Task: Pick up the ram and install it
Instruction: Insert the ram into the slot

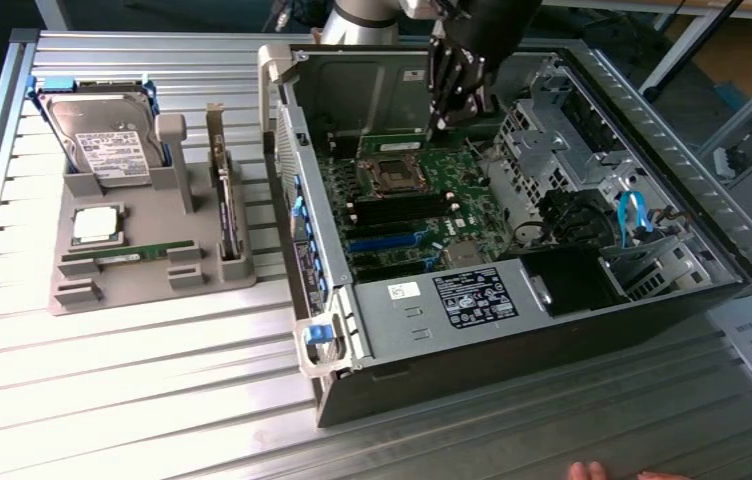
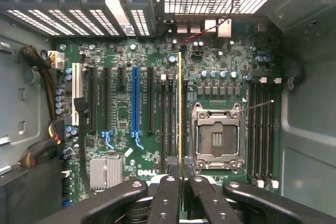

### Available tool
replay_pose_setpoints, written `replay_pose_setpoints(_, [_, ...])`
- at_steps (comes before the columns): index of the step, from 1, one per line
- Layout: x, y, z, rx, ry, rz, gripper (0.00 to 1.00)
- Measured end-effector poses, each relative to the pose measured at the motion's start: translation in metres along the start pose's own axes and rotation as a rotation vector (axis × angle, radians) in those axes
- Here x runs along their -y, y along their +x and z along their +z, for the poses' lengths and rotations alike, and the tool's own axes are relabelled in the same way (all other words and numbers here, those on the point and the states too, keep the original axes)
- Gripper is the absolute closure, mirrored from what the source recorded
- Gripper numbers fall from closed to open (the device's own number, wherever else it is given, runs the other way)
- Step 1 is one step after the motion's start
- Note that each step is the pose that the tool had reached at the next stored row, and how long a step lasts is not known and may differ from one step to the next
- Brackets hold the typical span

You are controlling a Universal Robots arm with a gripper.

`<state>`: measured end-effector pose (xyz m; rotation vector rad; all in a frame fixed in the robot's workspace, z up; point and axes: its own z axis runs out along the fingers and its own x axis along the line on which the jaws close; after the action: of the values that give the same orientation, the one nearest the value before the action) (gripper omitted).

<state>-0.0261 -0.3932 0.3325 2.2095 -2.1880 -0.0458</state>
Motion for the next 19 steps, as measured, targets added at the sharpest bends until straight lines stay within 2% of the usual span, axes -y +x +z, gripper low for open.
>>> replay_pose_setpoints(10, [0.0011, 0.000, 0.0261, 0.0002, 0.0000, 0.000, 0.88])
replay_pose_setpoints(16, [0.0019, 0.000, 0.0267, 0.0000, 0.0001, 0.000, 0.88])
replay_pose_setpoints(19, [0.0063, 0.000, 0.0265, 0.0001, 0.0000, 0.000, 0.88])
